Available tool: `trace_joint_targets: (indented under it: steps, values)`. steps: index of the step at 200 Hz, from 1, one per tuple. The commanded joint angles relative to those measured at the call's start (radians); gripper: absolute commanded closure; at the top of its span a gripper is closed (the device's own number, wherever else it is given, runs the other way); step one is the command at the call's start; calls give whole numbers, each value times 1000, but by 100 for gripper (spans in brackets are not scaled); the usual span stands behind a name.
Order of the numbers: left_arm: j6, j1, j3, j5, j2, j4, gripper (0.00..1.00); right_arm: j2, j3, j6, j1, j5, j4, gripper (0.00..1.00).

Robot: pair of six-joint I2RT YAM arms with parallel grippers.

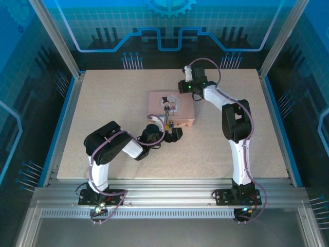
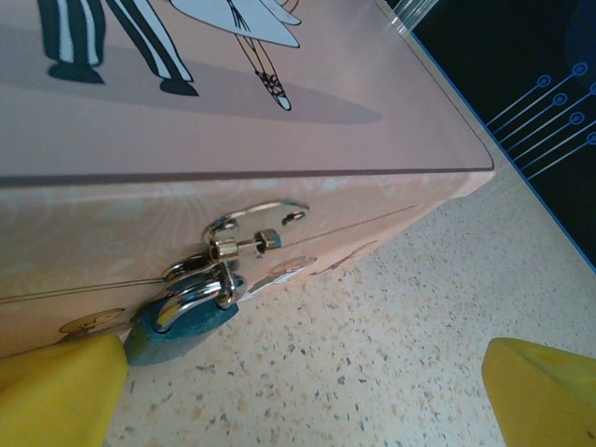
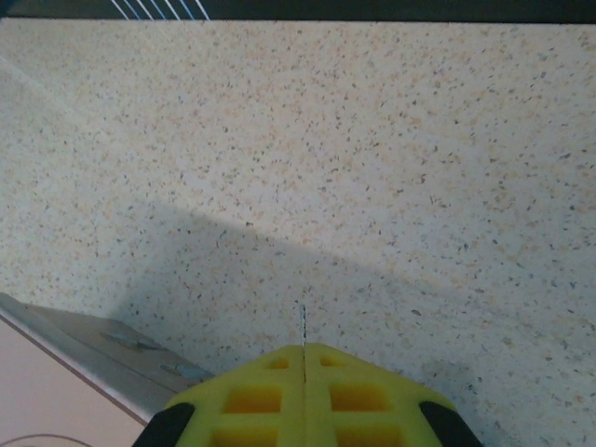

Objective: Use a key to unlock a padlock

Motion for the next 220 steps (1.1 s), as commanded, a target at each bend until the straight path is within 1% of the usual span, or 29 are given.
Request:
trace_joint_targets:
  steps: [1,13,20,53,75,108,132,154,169,190,209,220]
  values:
    - [39,10,42,14,29,61,1,24,19,-35,20,-1,-27,100]
    - [40,15,47,36,36,78,1,30,12,-35,24,-3,-30,100]
    - [36,19,48,54,40,88,3,32,5,-35,28,-3,-28,100]
    - [-15,53,45,166,62,171,21,28,-22,-33,37,-11,-20,100]
    - [-51,70,51,212,82,216,31,11,-48,-40,45,0,-5,100]
    - [-67,72,72,235,102,218,31,7,-56,-40,50,2,-5,100]
    - [-84,72,100,260,123,222,40,5,-69,-40,56,3,3,100]
    - [-103,73,104,264,143,253,40,3,-80,-36,59,1,9,100]
    - [-109,73,105,250,150,258,32,1,-87,-33,59,0,16,100]
    - [-100,60,114,233,150,225,27,-7,-107,-32,60,2,30,100]
    - [-94,50,134,237,156,193,27,-11,-117,-32,60,2,33,100]
    - [-105,46,147,249,164,189,33,-13,-123,-29,61,1,38,100]
